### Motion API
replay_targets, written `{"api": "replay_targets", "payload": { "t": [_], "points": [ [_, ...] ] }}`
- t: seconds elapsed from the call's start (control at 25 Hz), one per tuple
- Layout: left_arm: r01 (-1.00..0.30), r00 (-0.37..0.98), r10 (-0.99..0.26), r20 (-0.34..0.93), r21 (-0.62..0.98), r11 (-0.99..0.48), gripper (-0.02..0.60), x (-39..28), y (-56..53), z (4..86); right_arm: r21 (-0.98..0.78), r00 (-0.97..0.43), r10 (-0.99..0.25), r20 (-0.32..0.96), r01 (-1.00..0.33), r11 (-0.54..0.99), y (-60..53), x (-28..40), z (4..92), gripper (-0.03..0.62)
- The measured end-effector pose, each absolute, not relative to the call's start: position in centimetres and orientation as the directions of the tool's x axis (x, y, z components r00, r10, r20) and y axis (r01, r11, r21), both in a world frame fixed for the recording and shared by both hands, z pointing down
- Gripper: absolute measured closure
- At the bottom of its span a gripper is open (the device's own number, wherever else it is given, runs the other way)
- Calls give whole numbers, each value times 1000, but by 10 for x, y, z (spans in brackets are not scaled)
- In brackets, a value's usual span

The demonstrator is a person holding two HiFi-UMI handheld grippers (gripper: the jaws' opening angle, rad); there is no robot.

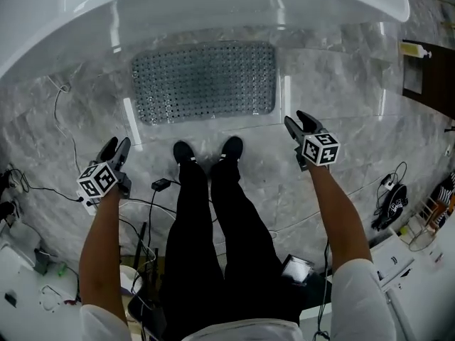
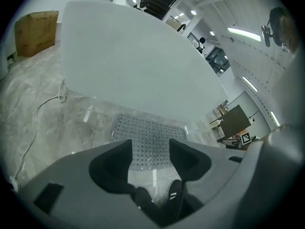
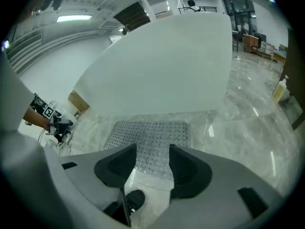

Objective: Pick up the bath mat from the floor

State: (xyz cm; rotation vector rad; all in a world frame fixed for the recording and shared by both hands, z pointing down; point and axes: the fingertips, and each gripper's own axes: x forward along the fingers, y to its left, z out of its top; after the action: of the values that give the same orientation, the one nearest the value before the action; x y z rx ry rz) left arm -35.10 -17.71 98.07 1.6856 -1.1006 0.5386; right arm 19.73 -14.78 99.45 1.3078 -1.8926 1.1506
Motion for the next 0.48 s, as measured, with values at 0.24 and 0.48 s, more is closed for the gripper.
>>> {"api": "replay_targets", "payload": {
  "t": [0.24,0.48],
  "points": [
    [-874,481,-322,816,477,-95,336,-344,-174,1067,-374,-397,-388,832,-917,138,-144,198,1077,368],
    [-866,499,-270,823,482,-133,320,-336,-185,1144,-359,-349,-420,838,-932,56,-153,213,1149,363]
  ]
}}
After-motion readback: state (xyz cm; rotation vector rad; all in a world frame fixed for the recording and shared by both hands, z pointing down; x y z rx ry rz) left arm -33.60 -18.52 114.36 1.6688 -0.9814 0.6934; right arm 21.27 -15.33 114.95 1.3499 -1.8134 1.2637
